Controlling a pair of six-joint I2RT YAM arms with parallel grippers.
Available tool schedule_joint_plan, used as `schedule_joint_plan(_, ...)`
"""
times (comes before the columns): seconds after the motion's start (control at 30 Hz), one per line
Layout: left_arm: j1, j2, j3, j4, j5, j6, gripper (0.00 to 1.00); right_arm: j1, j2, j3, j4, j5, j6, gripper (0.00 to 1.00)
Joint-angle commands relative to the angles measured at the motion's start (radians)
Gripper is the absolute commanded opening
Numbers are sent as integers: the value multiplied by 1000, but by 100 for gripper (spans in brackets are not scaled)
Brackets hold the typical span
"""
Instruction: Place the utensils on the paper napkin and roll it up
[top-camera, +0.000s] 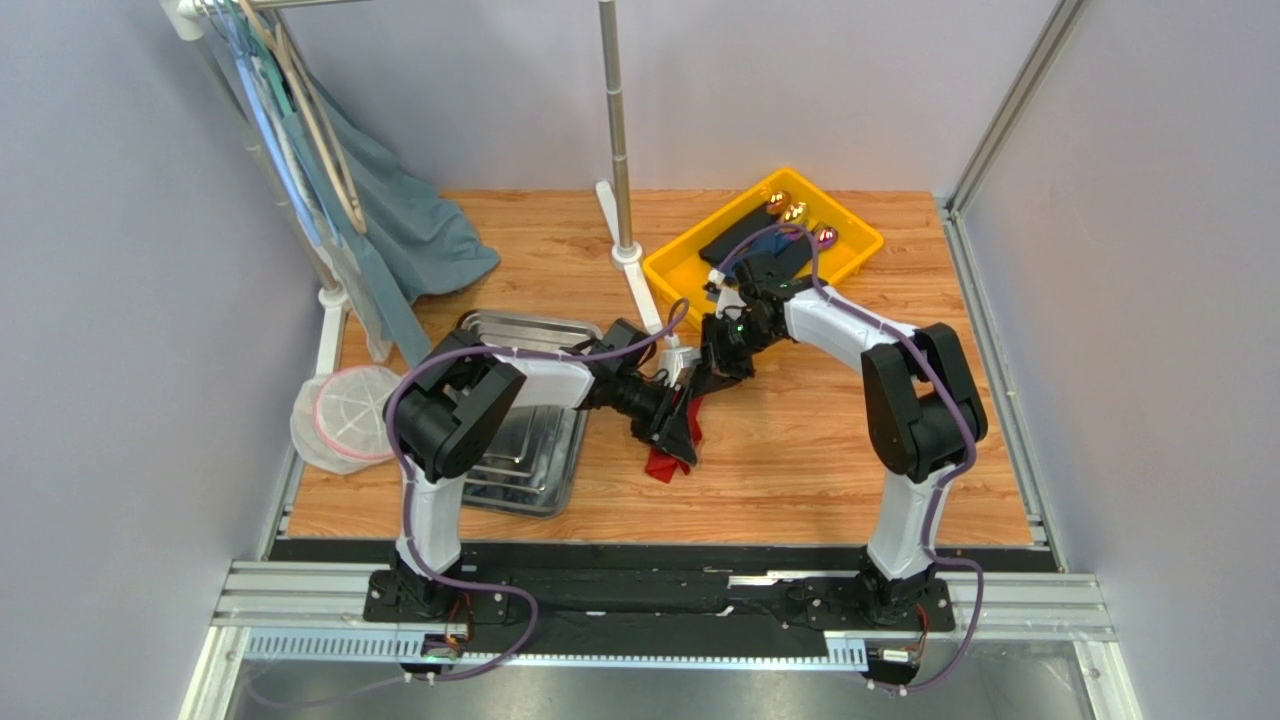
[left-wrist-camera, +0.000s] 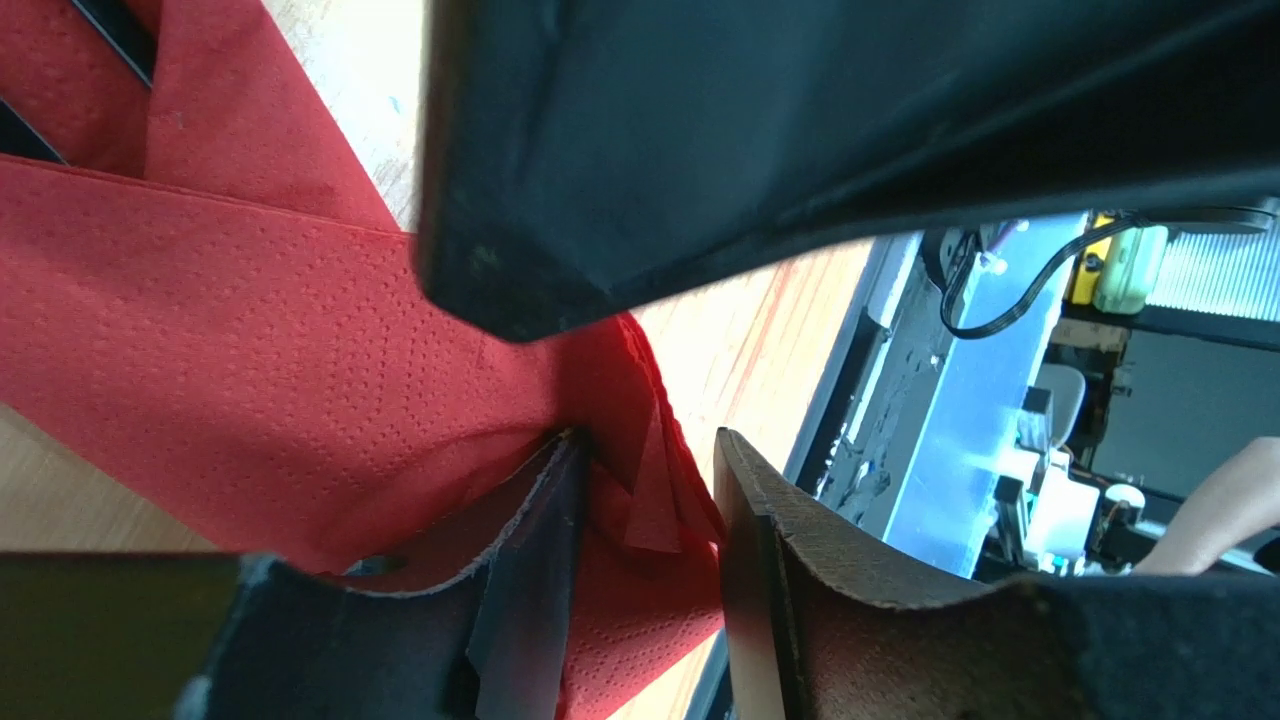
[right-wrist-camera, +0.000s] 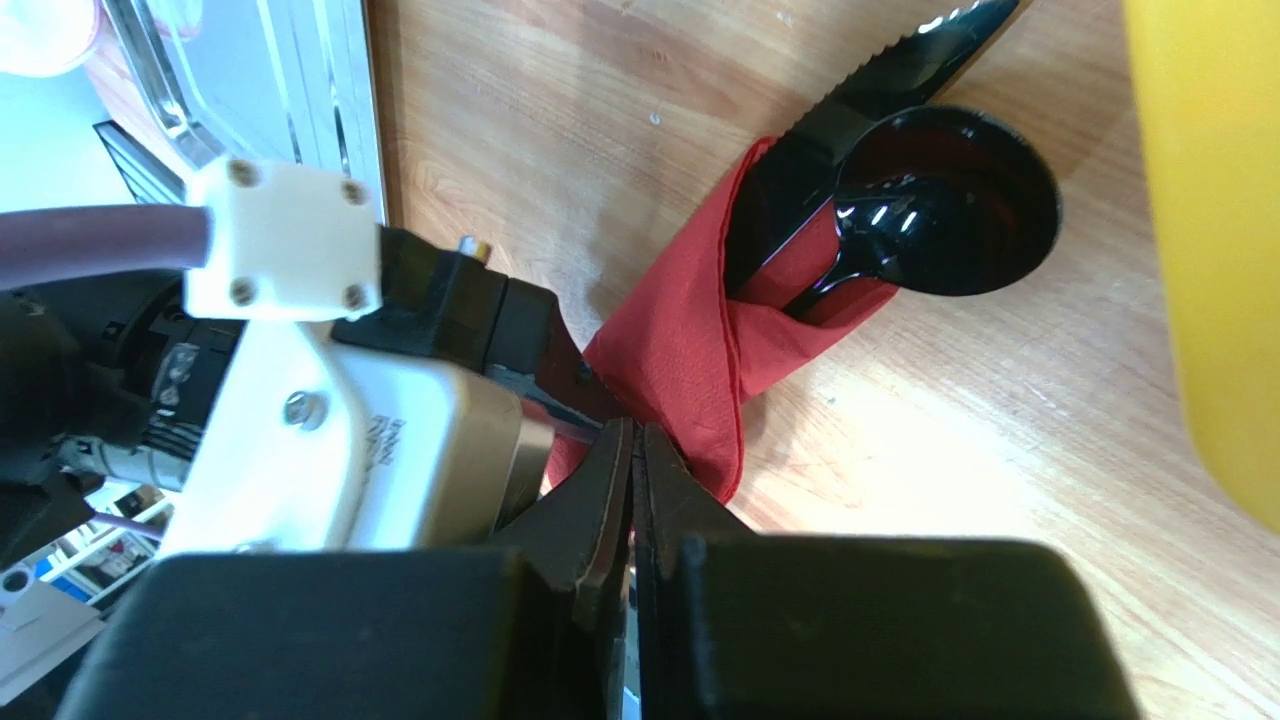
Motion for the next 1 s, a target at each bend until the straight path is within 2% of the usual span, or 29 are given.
schedule_joint_plan(0.0, 4, 16, -28, -39, -148, 50, 49, 33, -17, -25, 13, -62, 22, 4)
schedule_joint_plan(0.1, 4, 10, -29, -41, -153, 48, 50, 47, 3, -39, 15, -52, 8, 4)
schedule_joint_plan(0.13, 4, 7, -29, -41, -154, 51, 59, 48, 8, -48, 16, -47, 0, 4)
schedule_joint_plan(0.2, 4, -2, -32, -33, -156, 50, 60, 57, 14, -58, 21, -27, -11, 3)
schedule_joint_plan(0.47, 4, -45, -34, -19, -139, 22, 61, 74, 69, -90, 28, 67, -61, 2)
schedule_joint_plan(0.83, 4, -217, -63, -16, -85, -37, 61, 77, 112, -110, 45, 182, -93, 0)
schedule_joint_plan(0.97, 5, -248, -66, -50, -84, -41, 56, 79, 112, -114, 50, 199, -98, 0)
